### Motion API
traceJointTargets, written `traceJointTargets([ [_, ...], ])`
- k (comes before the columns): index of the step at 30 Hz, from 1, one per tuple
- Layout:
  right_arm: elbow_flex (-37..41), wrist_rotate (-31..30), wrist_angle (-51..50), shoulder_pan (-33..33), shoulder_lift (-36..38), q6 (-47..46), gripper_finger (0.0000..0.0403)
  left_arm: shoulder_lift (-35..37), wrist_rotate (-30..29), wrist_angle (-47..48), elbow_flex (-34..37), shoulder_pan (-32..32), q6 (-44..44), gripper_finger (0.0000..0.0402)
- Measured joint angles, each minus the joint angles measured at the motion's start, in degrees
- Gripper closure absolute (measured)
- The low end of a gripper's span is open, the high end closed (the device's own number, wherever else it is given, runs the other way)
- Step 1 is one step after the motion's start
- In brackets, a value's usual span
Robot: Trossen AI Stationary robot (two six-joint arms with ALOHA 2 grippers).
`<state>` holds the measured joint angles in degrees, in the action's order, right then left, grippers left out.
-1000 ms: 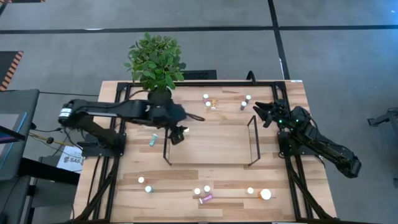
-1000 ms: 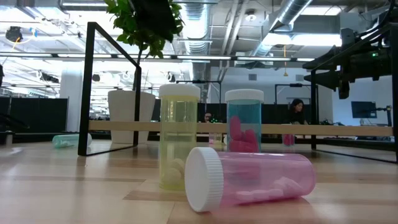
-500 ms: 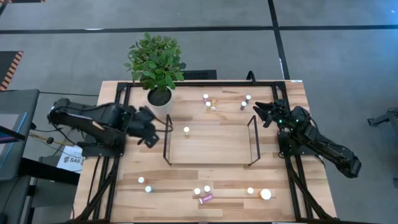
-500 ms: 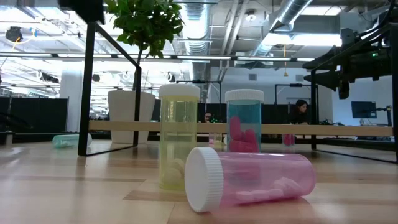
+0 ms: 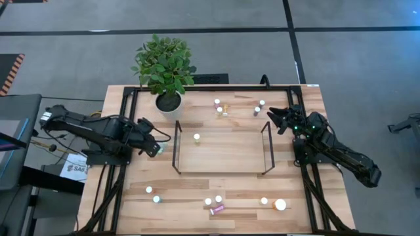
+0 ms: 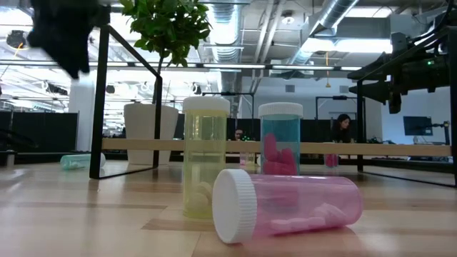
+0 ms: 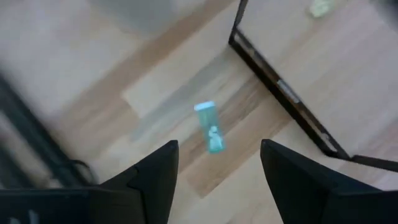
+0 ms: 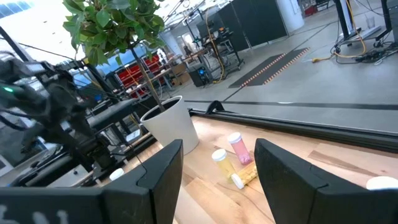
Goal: Pick and place medicine bottles onto shelf by color
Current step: Put the blue pill bottle on the shelf
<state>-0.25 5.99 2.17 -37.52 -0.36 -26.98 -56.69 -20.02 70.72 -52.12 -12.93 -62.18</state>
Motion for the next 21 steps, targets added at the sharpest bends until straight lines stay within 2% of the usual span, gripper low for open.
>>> traceJointTargets([
  [6,0.0,0.0,0.0,0.0,0.0,0.0,0.0179,4.0,5.3,-15.1,13.6,3.7,-1.1,0.0186],
  [14,0.0,0.0,0.0,0.0,0.0,0.0,0.0179,4.1,4.6,-23.3,20.4,5.4,-0.1,0.0186],
  [21,0.0,0.0,0.0,0.0,0.0,0.0,0.0179,4.1,4.7,-31.7,26.3,5.4,-2.6,0.0186],
])
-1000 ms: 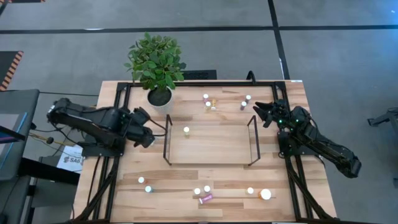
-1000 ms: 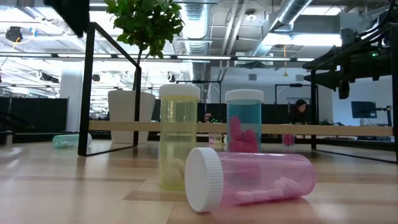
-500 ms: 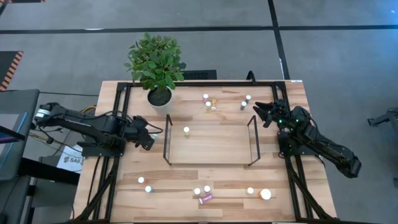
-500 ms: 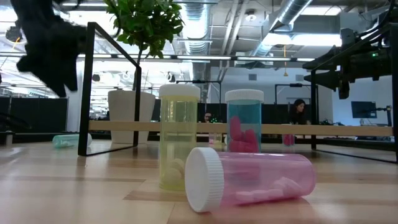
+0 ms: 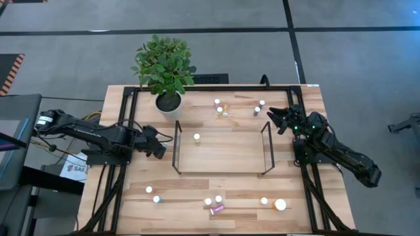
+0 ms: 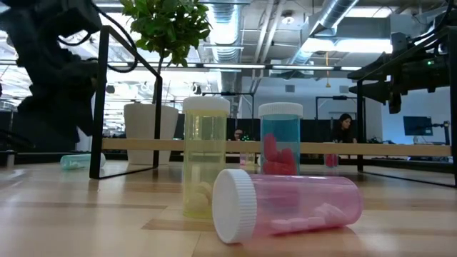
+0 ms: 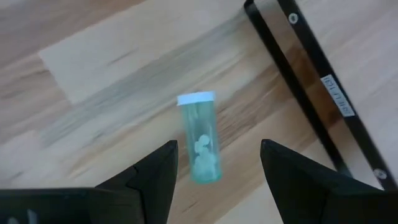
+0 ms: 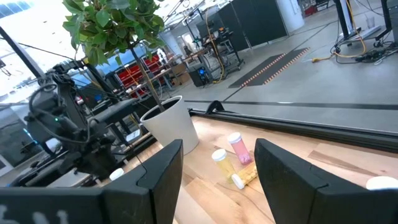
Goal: Pick and place medicine bottles onto shelf by color
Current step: Put the blue pill bottle on the shelf
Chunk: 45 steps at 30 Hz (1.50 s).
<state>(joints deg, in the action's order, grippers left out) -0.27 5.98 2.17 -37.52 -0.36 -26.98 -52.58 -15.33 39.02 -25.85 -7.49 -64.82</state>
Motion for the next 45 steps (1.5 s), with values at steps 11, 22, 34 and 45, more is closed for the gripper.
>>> traceJointTargets([
  [11,0.0,0.0,0.0,0.0,0.0,0.0,0.0179,0.0,-1.4,-7.0,5.7,0.0,-0.8,0.0186],
  [22,0.0,0.0,0.0,0.0,0.0,0.0,0.0179,-0.3,-0.1,-10.9,9.4,0.0,-2.3,0.0186],
  [34,0.0,0.0,0.0,0.0,0.0,0.0,0.0179,-8.0,-0.9,-12.2,8.1,0.0,-0.9,0.0232],
  [45,0.0,0.0,0.0,0.0,0.0,0.0,0.0179,-8.2,-0.3,-8.4,6.0,0.0,-4.3,0.0313],
])
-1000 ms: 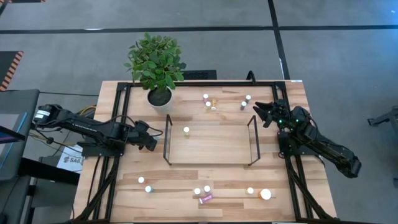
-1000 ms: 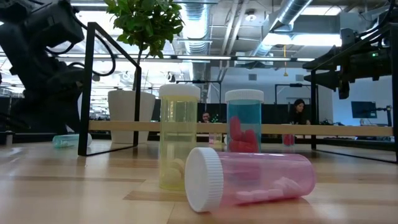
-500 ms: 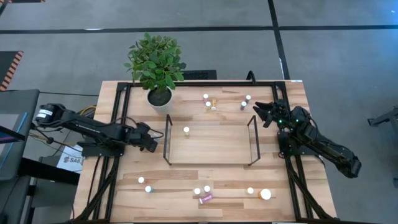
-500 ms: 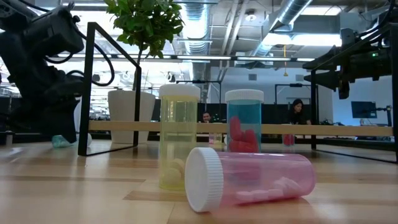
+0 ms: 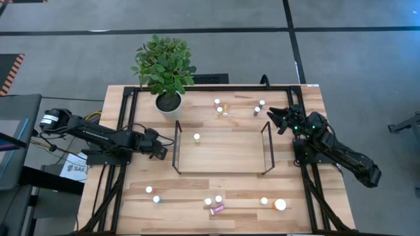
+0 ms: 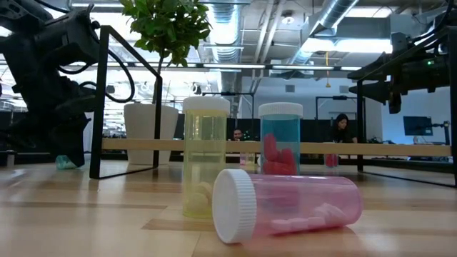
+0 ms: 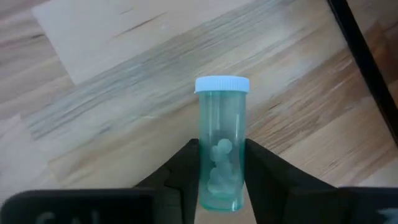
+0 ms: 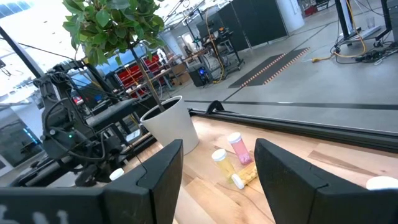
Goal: Pick and place medicine bottles onto shelf by color
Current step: Put the blue pill bottle on the shelf
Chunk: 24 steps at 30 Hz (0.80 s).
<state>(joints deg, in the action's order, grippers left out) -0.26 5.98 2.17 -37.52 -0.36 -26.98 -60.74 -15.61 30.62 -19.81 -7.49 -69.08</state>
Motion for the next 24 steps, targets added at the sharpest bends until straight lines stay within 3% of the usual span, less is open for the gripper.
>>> traceJointTargets([
  [10,0.0,0.0,0.0,0.0,0.0,0.0,0.0179,6.3,0.7,0.1,0.0,0.0,-7.2,0.0321],
  [19,0.0,0.0,0.0,0.0,0.0,0.0,0.0179,18.2,-0.6,-0.1,-0.1,0.0,-8.6,0.0323],
  [24,0.0,0.0,0.0,0.0,0.0,0.0,0.0179,26.7,-4.9,-0.1,-0.1,0.0,-9.9,0.0323],
])
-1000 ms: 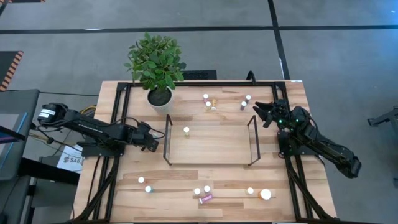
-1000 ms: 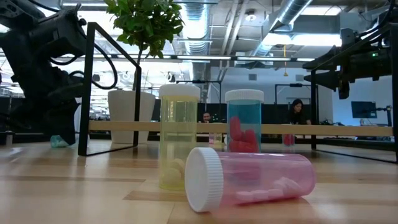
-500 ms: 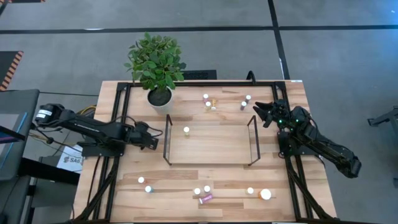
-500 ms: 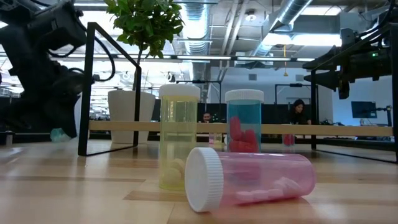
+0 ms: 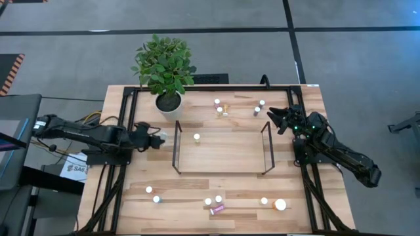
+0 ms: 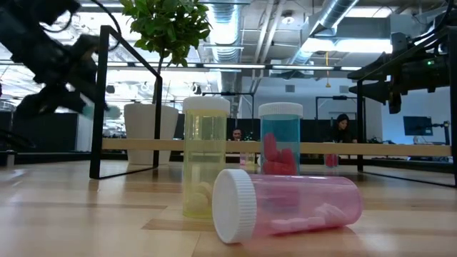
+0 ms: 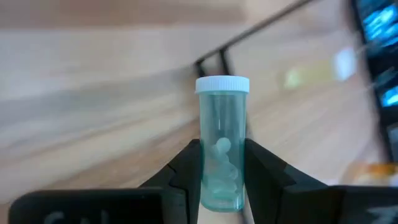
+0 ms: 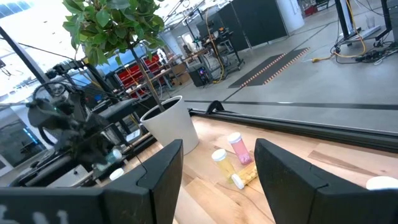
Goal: Pick and place medicine bottles onto shelf by color
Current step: Put the blue pill bottle on the shelf
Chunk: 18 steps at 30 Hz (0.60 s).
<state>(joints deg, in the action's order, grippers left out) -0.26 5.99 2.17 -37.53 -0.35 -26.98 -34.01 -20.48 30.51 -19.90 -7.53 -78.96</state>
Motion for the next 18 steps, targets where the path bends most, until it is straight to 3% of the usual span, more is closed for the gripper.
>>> traceJointTargets([
  [6,0.0,0.0,0.0,0.0,0.0,0.0,0.0179,8.4,-5.4,-5.6,0.0,0.0,2.5,0.0323],
  [12,0.0,-0.3,0.4,-0.1,0.0,-0.8,0.0179,10.5,-5.8,-22.6,0.0,0.0,14.1,0.0323],
  [18,0.0,-1.3,4.5,0.8,0.0,-19.7,0.0179,9.1,-4.2,-38.1,-0.1,0.0,24.5,0.0324],
])
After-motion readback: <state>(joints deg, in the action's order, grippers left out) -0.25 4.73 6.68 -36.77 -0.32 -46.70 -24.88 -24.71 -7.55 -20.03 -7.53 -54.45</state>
